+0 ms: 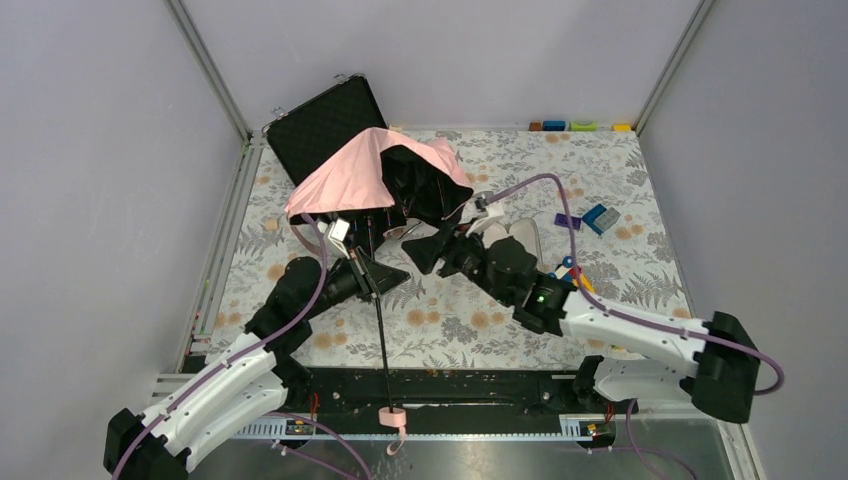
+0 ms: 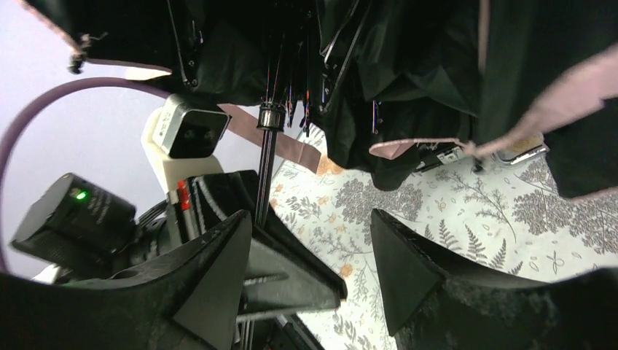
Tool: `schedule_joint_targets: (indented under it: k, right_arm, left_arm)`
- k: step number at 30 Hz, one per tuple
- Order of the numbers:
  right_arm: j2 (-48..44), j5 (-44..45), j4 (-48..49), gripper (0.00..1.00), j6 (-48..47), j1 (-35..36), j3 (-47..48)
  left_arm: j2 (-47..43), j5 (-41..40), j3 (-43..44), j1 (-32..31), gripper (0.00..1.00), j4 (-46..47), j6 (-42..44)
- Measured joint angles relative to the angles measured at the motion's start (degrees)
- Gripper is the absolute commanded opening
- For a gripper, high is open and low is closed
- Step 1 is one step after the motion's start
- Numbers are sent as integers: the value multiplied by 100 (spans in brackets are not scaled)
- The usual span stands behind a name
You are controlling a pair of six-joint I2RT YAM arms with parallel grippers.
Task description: Open the umbrella
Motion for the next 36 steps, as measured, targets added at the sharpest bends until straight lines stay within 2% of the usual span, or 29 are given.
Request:
schedule_joint_targets:
  k: [9,16,25,36]
  right_arm:
    - [1432,111,1204,54,-632,201,503]
    - [1923,63,1700,50,-745,203,955]
    - [2282,-61,1742,49,-754,205,1342]
    - [2393,76,1624,46,-636,203,1364]
  left_arm:
    - [-31,52,4,0,0,-79,9]
    - [-70,103,9,0,0,-79,-31]
    - [-111,103,11,0,0,-85,-31]
    - [-179,96,63,0,0,-87,-52]
